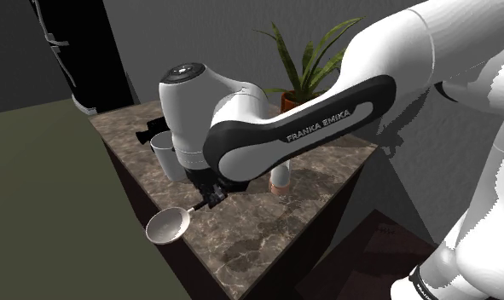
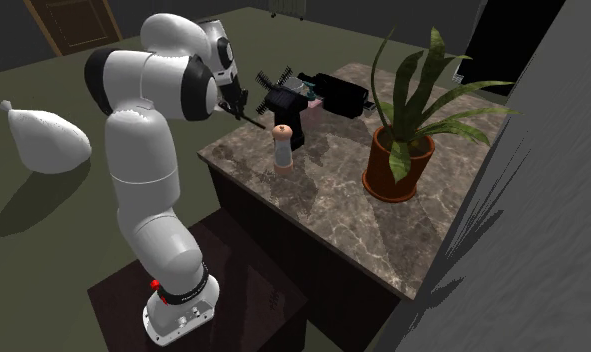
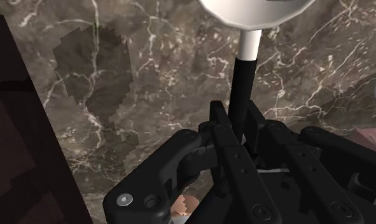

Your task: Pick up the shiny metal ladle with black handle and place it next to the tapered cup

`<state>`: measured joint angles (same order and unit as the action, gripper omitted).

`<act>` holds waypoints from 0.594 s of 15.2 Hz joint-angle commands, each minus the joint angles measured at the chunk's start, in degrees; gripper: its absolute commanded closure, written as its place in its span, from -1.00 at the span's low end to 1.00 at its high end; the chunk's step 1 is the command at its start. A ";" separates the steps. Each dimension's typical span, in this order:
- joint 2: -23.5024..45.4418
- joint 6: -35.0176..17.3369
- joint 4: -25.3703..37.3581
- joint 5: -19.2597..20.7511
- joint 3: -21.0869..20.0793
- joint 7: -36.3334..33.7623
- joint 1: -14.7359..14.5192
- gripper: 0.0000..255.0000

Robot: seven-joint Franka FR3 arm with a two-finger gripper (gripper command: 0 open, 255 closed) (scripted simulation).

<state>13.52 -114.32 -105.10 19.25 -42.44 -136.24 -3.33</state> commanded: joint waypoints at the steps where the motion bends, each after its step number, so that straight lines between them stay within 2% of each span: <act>1: 0.50 -1.27 -0.95 0.55 0.16 -0.53 -0.12 1.00; 9: 3.30 -6.14 -4.04 3.42 1.18 -2.95 -0.85 1.00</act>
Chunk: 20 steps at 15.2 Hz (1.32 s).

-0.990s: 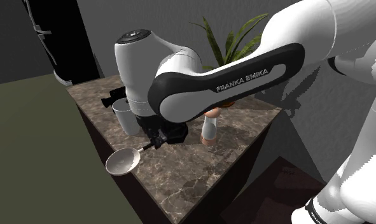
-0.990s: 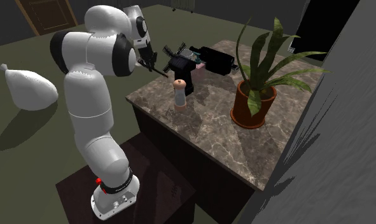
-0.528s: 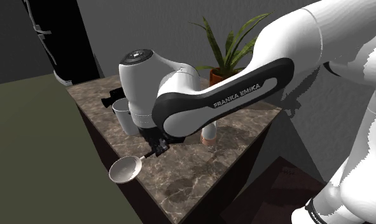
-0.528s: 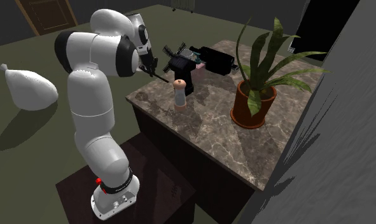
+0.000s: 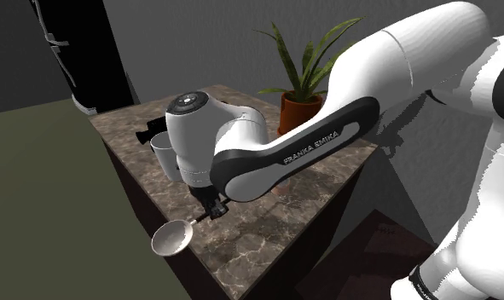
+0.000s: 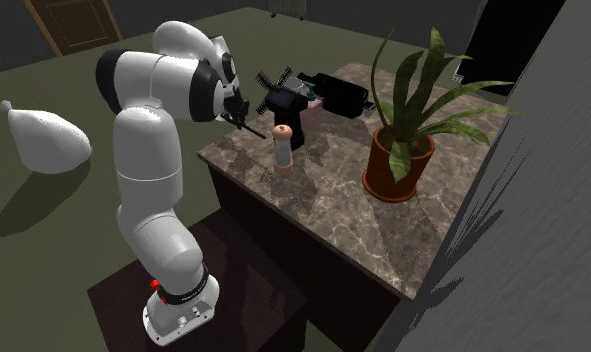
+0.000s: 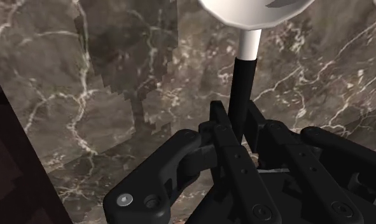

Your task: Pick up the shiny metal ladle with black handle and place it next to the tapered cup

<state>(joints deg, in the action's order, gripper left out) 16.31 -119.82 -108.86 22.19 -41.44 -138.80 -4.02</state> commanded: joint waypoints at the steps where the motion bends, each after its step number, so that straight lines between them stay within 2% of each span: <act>1: 0.91 -1.22 -0.61 0.89 0.34 -0.71 -0.28 1.00; 6: 3.24 -4.29 -2.13 3.26 1.37 -2.59 -1.04 1.00; 14: 3.24 -4.29 -2.13 3.25 1.38 -2.58 -1.05 1.00; 15: 3.24 -4.29 -2.13 3.25 1.38 -2.58 -1.05 -1.00; 20: 3.24 -4.29 -2.13 3.25 1.38 -2.58 -1.05 -1.00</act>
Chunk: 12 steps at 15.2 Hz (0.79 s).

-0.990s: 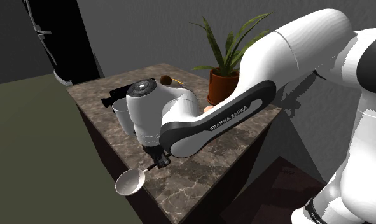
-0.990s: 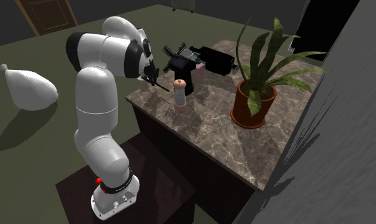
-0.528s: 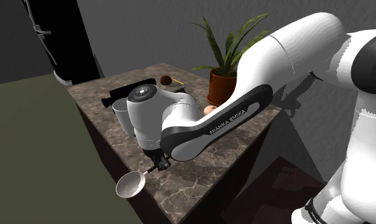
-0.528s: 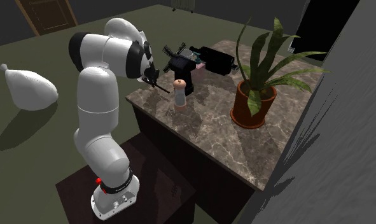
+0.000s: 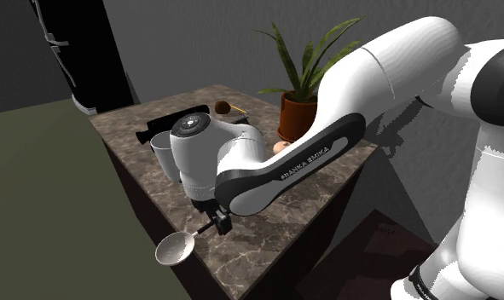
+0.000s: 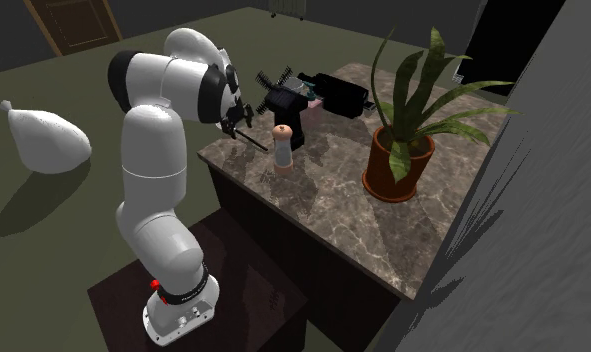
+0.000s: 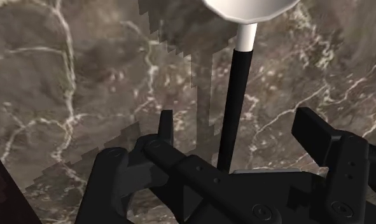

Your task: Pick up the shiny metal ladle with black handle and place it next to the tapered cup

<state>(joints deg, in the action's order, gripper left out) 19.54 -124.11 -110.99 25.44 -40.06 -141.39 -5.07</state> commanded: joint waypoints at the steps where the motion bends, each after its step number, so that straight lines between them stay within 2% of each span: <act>1: -1.11 1.40 0.61 -1.10 -0.57 0.68 0.26 -1.00; 4: -3.91 5.48 2.75 -3.90 -1.90 2.43 0.80 -1.00; 12: -3.91 5.48 2.75 -3.90 -1.89 2.44 0.78 -1.00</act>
